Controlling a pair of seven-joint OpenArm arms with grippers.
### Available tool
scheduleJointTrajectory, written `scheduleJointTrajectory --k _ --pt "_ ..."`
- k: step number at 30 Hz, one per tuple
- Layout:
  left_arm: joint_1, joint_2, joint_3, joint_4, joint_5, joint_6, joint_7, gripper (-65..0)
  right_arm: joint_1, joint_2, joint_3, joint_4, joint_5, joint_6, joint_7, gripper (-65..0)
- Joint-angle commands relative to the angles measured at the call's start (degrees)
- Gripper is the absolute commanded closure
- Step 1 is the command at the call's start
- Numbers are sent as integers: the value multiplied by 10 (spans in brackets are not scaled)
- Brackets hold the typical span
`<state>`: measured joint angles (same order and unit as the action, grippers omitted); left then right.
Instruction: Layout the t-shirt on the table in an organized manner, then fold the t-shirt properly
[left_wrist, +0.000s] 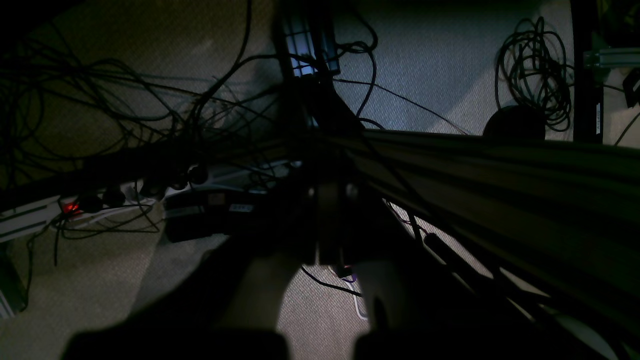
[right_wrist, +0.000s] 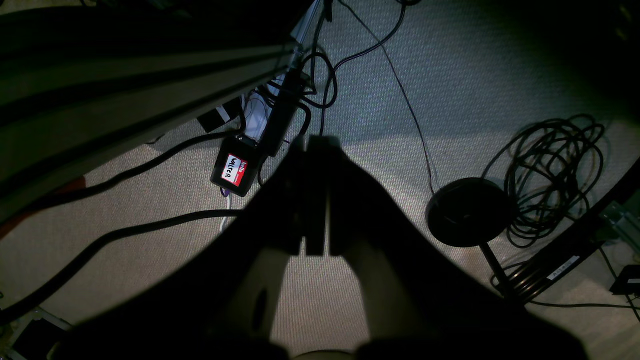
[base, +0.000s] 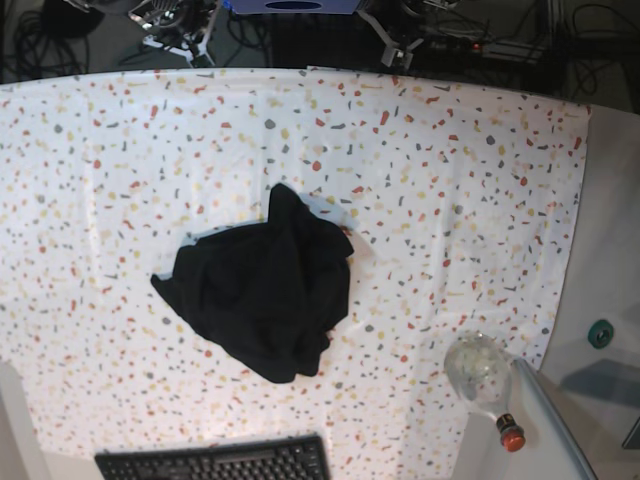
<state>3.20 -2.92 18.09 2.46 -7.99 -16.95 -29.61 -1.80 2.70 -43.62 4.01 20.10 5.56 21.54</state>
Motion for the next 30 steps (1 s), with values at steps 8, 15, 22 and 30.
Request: scheduleJointTrajectory --k 8,15,22,30 --pt "4 -2 1 0 -1 -7 -11 0 -1 3 -1 0 -2 4 9 0" --pt "4 -2 1 0 -1 -7 -11 0 -1 3 -1 0 -2 4 9 0" --pt "4 -2 1 0 -1 -7 -11 0 -1 3 -1 0 -2 4 9 0" --pt "-3 -2 0 0 -1 -7 -11 0 4 3 -1 2 -2 4 8 0"
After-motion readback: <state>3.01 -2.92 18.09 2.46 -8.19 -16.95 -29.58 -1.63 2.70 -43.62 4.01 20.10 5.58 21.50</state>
